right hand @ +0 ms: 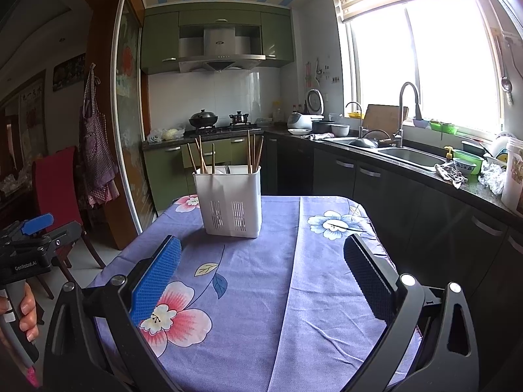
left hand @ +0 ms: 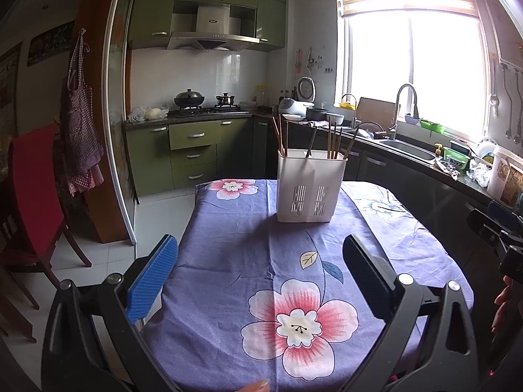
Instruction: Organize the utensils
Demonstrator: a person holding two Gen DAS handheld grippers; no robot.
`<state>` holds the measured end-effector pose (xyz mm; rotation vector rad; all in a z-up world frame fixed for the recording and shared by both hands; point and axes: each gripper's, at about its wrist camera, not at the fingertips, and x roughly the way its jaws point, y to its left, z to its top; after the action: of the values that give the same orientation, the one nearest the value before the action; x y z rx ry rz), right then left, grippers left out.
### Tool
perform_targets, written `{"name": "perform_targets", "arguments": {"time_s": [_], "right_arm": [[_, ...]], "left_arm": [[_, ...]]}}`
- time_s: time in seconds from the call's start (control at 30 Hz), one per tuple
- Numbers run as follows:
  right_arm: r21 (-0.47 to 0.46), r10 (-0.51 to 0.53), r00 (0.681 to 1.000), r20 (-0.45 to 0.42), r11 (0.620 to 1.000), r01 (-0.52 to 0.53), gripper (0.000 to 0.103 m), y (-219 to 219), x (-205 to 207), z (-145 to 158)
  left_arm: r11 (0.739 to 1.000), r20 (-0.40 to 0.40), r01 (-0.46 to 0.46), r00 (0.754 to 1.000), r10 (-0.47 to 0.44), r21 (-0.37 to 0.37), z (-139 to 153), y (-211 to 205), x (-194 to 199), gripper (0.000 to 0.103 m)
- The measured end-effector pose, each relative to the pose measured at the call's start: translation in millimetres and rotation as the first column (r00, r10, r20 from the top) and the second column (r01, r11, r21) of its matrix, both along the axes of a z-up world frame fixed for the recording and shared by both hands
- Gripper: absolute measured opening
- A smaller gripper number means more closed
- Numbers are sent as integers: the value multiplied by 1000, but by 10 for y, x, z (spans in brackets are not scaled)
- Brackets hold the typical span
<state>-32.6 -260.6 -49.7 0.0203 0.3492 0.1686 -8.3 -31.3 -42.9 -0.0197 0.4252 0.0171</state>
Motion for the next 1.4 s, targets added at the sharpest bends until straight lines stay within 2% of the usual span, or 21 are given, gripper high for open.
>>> {"name": "perform_targets", "arguments": {"time_s": [0.3,1.1,1.4], "right_arm": [[-1,3,1000,-3,1000,-3,98,-6,20,-15],[-1,5,1000,-11,1000,-5,98,2,47,-65],[0,5,1000,-15,1000,-5,98,0,56,-94]], "left_arm": [[1000,-11,6,1000,-6,3,-18,-10,12,96],[996,-55,61,996,-64,-69,-85,1,92,96],[999,-56,50,997,-51,-16,-82,-45,127,96]]}}
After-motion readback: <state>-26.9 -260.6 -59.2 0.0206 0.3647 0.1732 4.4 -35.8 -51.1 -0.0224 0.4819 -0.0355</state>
